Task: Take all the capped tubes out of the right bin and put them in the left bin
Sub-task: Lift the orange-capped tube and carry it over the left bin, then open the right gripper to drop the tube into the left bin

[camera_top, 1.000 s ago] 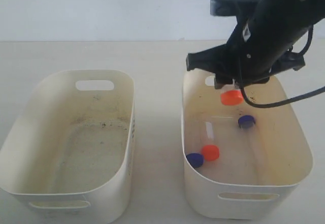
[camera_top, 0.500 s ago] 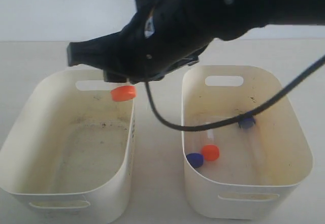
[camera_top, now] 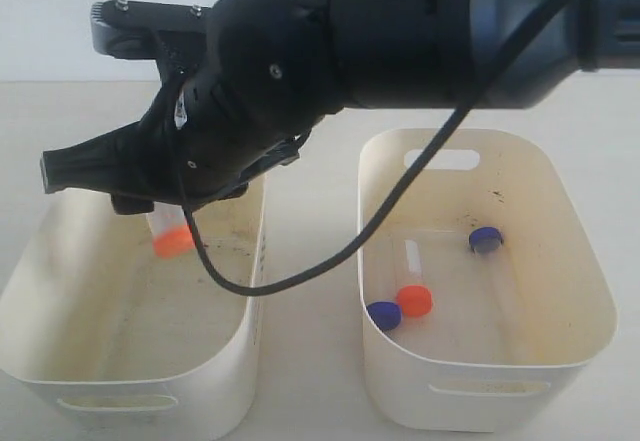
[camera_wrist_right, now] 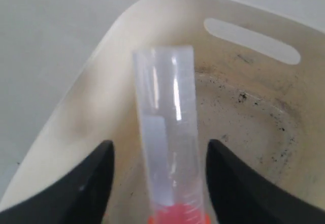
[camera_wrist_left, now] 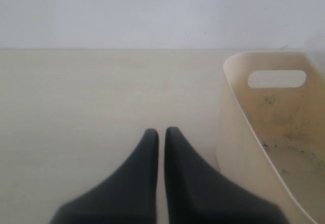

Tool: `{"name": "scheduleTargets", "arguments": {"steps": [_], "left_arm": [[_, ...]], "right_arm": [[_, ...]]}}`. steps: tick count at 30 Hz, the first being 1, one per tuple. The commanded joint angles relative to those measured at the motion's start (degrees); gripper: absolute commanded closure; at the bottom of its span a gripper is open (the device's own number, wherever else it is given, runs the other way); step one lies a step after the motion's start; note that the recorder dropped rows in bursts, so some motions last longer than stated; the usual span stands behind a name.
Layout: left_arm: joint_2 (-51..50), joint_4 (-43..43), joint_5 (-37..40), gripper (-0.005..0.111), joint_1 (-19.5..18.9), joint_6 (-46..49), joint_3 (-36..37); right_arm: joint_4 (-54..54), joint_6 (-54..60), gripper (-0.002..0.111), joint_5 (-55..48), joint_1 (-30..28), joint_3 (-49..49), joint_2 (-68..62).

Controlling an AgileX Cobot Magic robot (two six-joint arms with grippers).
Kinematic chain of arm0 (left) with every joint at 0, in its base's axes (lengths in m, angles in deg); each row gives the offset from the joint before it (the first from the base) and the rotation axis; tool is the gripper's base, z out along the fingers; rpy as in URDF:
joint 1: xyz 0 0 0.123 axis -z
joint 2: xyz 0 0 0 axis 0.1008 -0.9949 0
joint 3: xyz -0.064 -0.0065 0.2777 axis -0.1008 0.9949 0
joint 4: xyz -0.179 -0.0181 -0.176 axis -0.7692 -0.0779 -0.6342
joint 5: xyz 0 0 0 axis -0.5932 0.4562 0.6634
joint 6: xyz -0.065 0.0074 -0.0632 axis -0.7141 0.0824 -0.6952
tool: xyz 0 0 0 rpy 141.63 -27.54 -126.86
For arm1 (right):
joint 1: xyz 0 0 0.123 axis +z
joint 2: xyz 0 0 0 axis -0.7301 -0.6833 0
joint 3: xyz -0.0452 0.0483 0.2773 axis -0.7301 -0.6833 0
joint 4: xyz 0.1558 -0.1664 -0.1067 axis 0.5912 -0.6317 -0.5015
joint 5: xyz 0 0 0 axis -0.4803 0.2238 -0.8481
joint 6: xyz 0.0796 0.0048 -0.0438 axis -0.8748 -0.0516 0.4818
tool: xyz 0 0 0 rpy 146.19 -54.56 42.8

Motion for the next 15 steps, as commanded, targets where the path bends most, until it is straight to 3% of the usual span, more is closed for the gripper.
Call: {"name": "scheduleTargets", "arguments": {"steps": [1,7,10,15], "left_arm": [[0.2,-0.5,0.1,0.103,0.1,-0.1,0.2],[0.2,-0.5,0.1,0.103,0.1,-0.1,0.2],[0.2,-0.5,0.1,0.103,0.1,-0.1,0.2],[0.2,-0.5,0.1,0.103,0.1,-0.1,0.2]], "right_arm": [[0.3,0.8,0.048,1.2,0.2,0.5,0.1],[-0.3,0.9,0.078,0.6,-0.2,0.5,2.0],[-3.9,-0.7,0.106,-1.6,-2.2,0.5,5.2],[-7.2,-3.7,0.108,-10.5,-10.5,0.5,9.7]]}}
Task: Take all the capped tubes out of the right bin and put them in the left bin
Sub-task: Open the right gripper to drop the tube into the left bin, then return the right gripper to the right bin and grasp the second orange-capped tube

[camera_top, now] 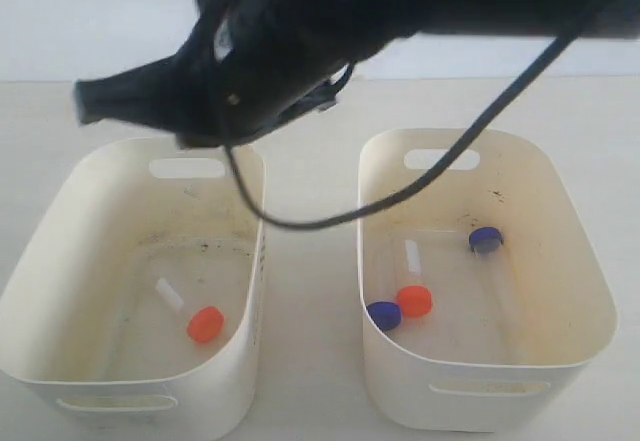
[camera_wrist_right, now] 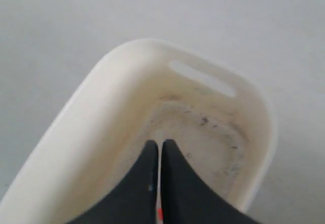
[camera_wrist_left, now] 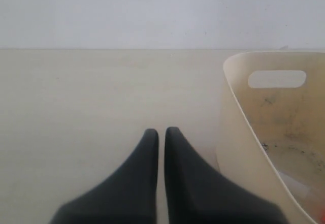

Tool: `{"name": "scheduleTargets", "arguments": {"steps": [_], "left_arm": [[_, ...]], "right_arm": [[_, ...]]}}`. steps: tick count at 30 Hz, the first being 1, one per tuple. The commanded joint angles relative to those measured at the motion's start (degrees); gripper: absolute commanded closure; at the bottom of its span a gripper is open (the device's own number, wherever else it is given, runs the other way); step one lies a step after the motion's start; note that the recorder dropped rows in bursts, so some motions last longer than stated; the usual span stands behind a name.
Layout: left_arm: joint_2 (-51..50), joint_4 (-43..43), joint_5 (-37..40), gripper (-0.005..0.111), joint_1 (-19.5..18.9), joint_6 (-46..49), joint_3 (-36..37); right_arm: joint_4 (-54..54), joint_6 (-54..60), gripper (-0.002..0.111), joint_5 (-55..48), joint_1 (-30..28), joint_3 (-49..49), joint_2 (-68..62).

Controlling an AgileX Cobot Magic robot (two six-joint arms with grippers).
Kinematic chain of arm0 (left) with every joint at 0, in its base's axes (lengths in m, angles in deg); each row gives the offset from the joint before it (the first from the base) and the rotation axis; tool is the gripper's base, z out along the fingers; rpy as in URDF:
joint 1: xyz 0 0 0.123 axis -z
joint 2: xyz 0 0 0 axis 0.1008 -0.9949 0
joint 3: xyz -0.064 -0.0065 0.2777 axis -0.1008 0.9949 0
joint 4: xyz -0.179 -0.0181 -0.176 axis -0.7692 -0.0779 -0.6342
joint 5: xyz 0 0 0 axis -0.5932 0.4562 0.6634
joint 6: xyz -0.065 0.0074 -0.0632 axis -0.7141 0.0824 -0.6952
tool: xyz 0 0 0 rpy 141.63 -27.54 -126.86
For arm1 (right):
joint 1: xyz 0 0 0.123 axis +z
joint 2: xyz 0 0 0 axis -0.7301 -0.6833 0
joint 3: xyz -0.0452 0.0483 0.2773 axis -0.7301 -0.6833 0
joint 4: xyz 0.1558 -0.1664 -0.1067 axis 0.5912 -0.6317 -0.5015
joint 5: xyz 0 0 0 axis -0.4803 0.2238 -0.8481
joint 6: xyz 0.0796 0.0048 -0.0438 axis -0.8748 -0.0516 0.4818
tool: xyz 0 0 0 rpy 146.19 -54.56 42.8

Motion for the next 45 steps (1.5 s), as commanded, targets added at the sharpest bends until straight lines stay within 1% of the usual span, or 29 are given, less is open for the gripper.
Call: {"name": "scheduleTargets", "arguments": {"steps": [1,3,7,11,16,19,24,31,40,45], "left_arm": [[0.2,-0.5,0.1,0.103,0.1,-0.1,0.2],[0.2,-0.5,0.1,0.103,0.1,-0.1,0.2],[0.2,-0.5,0.1,0.103,0.1,-0.1,0.2],[0.2,-0.5,0.1,0.103,0.1,-0.1,0.2],[0.2,-0.5,0.1,0.103,0.1,-0.1,0.2],[0.2,-0.5,0.1,0.103,0.1,-0.1,0.2],[0.2,-0.5,0.1,0.103,0.1,-0.1,0.2],[0.2,-0.5,0.1,0.103,0.1,-0.1,0.2],[0.2,-0.5,0.1,0.103,0.1,-0.1,0.2],[0.2,-0.5,0.1,0.103,0.1,-0.1,0.2]], "right_arm": [[-2.7,-2.7,0.108,-9.2,-8.6,0.3,3.9],[-2.4,-2.4,0.108,-13.1,-12.1,0.3,4.4],[-2.4,-1.0,0.108,-18.4,-15.5,0.3,4.5],[-1.3,-2.0,0.108,-17.0,-17.6,-1.5,4.6],[0.6,-1.7,0.108,-17.5,-21.3,-6.8,4.6],[0.9,-1.3,0.108,-17.6,-21.8,-10.2,4.6],[1.7,-1.3,0.108,-16.5,-21.8,-12.9,4.6],[1.8,-2.5,0.108,-13.2,-21.8,-17.7,4.6],[1.7,-2.1,0.108,-14.0,-21.8,-17.9,0.1],[1.9,-1.6,0.108,-12.8,-21.8,-17.9,-1.5]]}}
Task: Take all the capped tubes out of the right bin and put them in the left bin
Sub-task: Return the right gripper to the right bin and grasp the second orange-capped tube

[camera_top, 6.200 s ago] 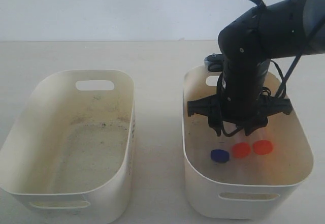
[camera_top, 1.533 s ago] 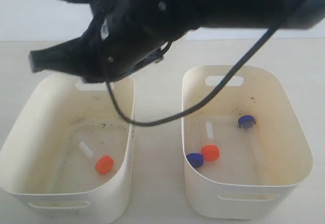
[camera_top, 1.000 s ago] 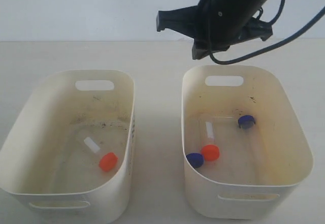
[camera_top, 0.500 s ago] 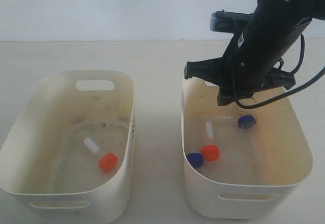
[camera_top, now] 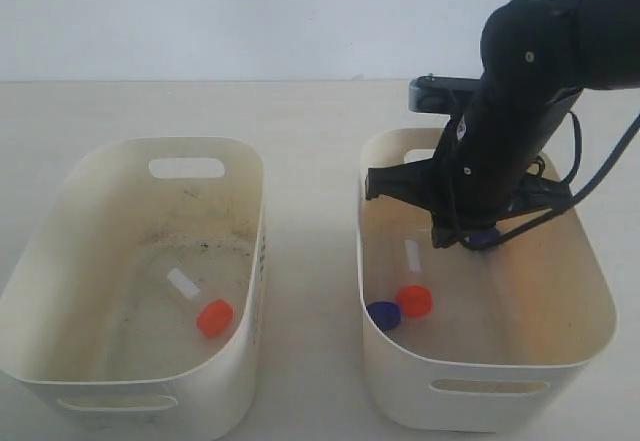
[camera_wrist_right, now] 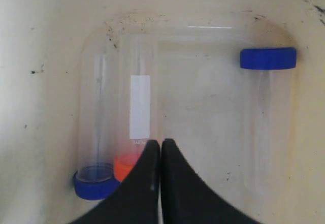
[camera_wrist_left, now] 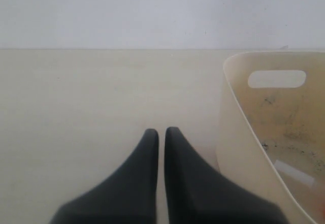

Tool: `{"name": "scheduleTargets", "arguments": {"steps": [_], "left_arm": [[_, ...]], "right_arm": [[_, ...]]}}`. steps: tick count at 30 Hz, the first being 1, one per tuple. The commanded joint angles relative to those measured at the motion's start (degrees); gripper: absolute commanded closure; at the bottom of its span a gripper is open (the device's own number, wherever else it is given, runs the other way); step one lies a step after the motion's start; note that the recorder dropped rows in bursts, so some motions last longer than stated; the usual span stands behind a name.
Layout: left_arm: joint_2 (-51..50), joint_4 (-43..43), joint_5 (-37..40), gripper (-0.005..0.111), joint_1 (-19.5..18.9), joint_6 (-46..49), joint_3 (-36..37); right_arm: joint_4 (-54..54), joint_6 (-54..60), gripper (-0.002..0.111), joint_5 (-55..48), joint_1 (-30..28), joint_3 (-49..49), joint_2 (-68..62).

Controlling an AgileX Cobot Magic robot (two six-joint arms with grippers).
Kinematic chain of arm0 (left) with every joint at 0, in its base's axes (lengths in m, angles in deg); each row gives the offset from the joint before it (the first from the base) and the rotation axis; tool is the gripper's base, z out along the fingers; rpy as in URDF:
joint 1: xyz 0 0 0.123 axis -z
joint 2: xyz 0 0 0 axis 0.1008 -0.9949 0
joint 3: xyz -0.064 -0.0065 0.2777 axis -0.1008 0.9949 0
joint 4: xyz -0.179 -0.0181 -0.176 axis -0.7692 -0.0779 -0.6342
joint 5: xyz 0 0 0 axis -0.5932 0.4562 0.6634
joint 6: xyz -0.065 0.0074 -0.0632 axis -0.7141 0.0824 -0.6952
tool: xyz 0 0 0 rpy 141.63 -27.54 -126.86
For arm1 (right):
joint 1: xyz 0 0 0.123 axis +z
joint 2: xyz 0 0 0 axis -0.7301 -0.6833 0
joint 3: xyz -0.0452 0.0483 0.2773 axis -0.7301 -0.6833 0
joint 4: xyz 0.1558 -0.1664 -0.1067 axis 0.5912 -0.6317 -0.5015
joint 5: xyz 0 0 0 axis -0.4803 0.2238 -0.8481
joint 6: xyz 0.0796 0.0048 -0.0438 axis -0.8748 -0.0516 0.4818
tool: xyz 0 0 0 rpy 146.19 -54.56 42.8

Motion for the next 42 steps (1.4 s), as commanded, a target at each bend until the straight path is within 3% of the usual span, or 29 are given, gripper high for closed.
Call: {"name": "scheduleTargets", "arguments": {"steps": [1,8,16,29,34,42], "left_arm": [[0.2,-0.5,0.1,0.103,0.1,-0.1,0.2],[0.2,-0.5,0.1,0.103,0.1,-0.1,0.2],[0.2,-0.5,0.1,0.103,0.1,-0.1,0.2],[0.2,-0.5,0.1,0.103,0.1,-0.1,0.2],[0.2,-0.5,0.1,0.103,0.1,-0.1,0.2],[0.2,-0.5,0.1,0.103,0.1,-0.1,0.2]], "right_arm": [[-0.3,0.9,0.108,0.4,-0.2,-0.2,-1.3],[2.5,2.4,0.105,1.3,-0.2,-0.2,-4.6],[5.8,5.6,0.064,3.5,-0.2,-0.2,-5.0],[5.8,7.1,0.063,3.6,-0.2,-0.2,-8.0],[6.5,7.8,0.043,4.5,-0.2,-0.2,-8.0],[5.9,7.8,0.055,4.7,-0.2,-0.2,-8.5]]}}
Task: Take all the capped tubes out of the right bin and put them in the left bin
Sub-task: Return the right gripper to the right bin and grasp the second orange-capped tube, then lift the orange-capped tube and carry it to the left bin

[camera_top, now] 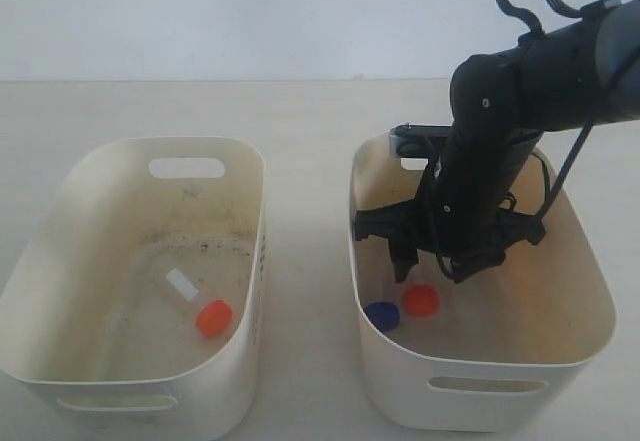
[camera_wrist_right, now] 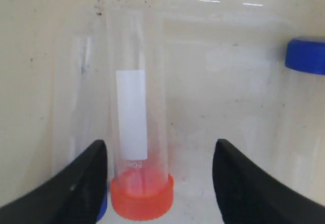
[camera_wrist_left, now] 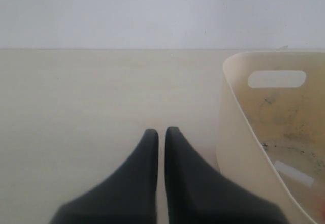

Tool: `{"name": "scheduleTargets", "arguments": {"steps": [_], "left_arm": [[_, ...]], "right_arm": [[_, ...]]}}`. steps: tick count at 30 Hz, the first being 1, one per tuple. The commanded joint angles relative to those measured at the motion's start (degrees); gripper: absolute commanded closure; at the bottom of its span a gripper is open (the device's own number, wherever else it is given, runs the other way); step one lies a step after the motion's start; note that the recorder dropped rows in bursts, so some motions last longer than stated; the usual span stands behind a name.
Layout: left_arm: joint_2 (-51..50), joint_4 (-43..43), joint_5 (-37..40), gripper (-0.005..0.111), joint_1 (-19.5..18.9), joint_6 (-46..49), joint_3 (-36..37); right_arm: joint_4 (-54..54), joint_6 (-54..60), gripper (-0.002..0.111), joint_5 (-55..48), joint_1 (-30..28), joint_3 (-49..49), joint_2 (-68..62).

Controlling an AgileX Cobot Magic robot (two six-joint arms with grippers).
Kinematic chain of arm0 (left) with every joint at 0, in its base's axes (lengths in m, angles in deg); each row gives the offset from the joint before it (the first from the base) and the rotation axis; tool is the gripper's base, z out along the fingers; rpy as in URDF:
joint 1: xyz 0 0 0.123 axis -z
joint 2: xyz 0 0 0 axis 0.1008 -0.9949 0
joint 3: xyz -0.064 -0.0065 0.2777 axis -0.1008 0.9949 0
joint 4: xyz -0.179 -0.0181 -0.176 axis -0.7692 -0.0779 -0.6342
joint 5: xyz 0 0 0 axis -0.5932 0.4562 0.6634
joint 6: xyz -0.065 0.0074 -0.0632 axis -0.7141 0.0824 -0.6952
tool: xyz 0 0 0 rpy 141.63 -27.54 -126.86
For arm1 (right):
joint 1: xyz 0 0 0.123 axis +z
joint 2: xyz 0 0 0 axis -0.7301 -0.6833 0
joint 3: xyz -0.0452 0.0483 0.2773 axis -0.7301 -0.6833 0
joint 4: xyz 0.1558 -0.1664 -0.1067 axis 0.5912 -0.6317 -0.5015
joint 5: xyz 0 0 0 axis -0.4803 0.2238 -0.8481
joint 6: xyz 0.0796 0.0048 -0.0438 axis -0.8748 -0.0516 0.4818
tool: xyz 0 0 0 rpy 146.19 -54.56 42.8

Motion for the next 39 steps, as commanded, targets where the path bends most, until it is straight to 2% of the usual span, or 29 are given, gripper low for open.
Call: {"name": "scheduleTargets", "arguments": {"steps": [1,8,11,14,15,17,18,39], "left_arm": [[0.2,-0.5,0.1,0.103,0.1,-0.1,0.2],[0.2,-0.5,0.1,0.103,0.1,-0.1,0.2],[0.2,-0.5,0.1,0.103,0.1,-0.1,0.2],[0.2,-0.5,0.1,0.103,0.1,-0.1,0.2],[0.2,-0.5,0.1,0.103,0.1,-0.1,0.2],[0.2,-0.5,0.1,0.103,0.1,-0.1,0.2],[0.2,-0.5,0.1,0.103,0.1,-0.1,0.2],[0.2,-0.5,0.1,0.103,0.1,-0.1,0.2]], "right_arm": [[0.9,0.6,0.055,1.8,-0.1,-0.1,-0.8],[0.9,0.7,0.055,1.1,-0.1,-0.1,-2.8],[0.8,0.7,0.060,1.0,-0.1,-0.1,-3.0],[0.5,0.7,0.080,0.2,-0.1,-0.1,-3.0],[0.4,0.7,0.091,0.1,-0.1,-0.1,-3.0],[0.3,1.5,0.105,-0.3,-0.1,-0.1,-2.8],[0.1,1.7,0.108,-0.8,-0.1,-0.1,-2.8],[-4.9,1.4,0.108,-1.4,-0.1,-0.1,12.8]]}}
